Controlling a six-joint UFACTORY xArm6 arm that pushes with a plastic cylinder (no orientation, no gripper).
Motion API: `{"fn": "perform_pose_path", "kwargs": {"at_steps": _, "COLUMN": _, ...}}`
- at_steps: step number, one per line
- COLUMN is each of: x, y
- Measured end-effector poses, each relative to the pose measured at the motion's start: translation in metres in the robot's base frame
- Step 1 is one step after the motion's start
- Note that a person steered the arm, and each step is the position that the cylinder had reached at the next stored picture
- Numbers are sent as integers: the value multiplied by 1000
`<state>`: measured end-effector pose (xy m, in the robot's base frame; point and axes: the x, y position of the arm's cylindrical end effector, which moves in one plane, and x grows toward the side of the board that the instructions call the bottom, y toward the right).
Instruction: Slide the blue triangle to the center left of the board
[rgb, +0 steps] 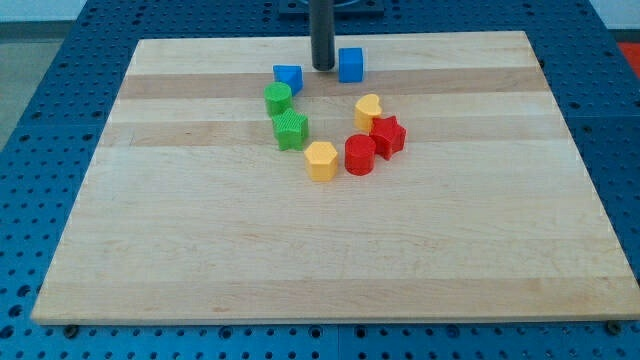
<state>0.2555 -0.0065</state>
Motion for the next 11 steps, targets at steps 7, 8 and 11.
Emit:
{"fn": "perform_pose_path", "kwargs": {"at_steps": 7, "x": -4, "y": -79}}
{"fn": "perform_pose_path", "kwargs": {"at_steps": 8, "x": -13, "y": -31}}
{"fn": "perform_pose_path", "kwargs": {"at_steps": 11, "x": 10, "y": -61}}
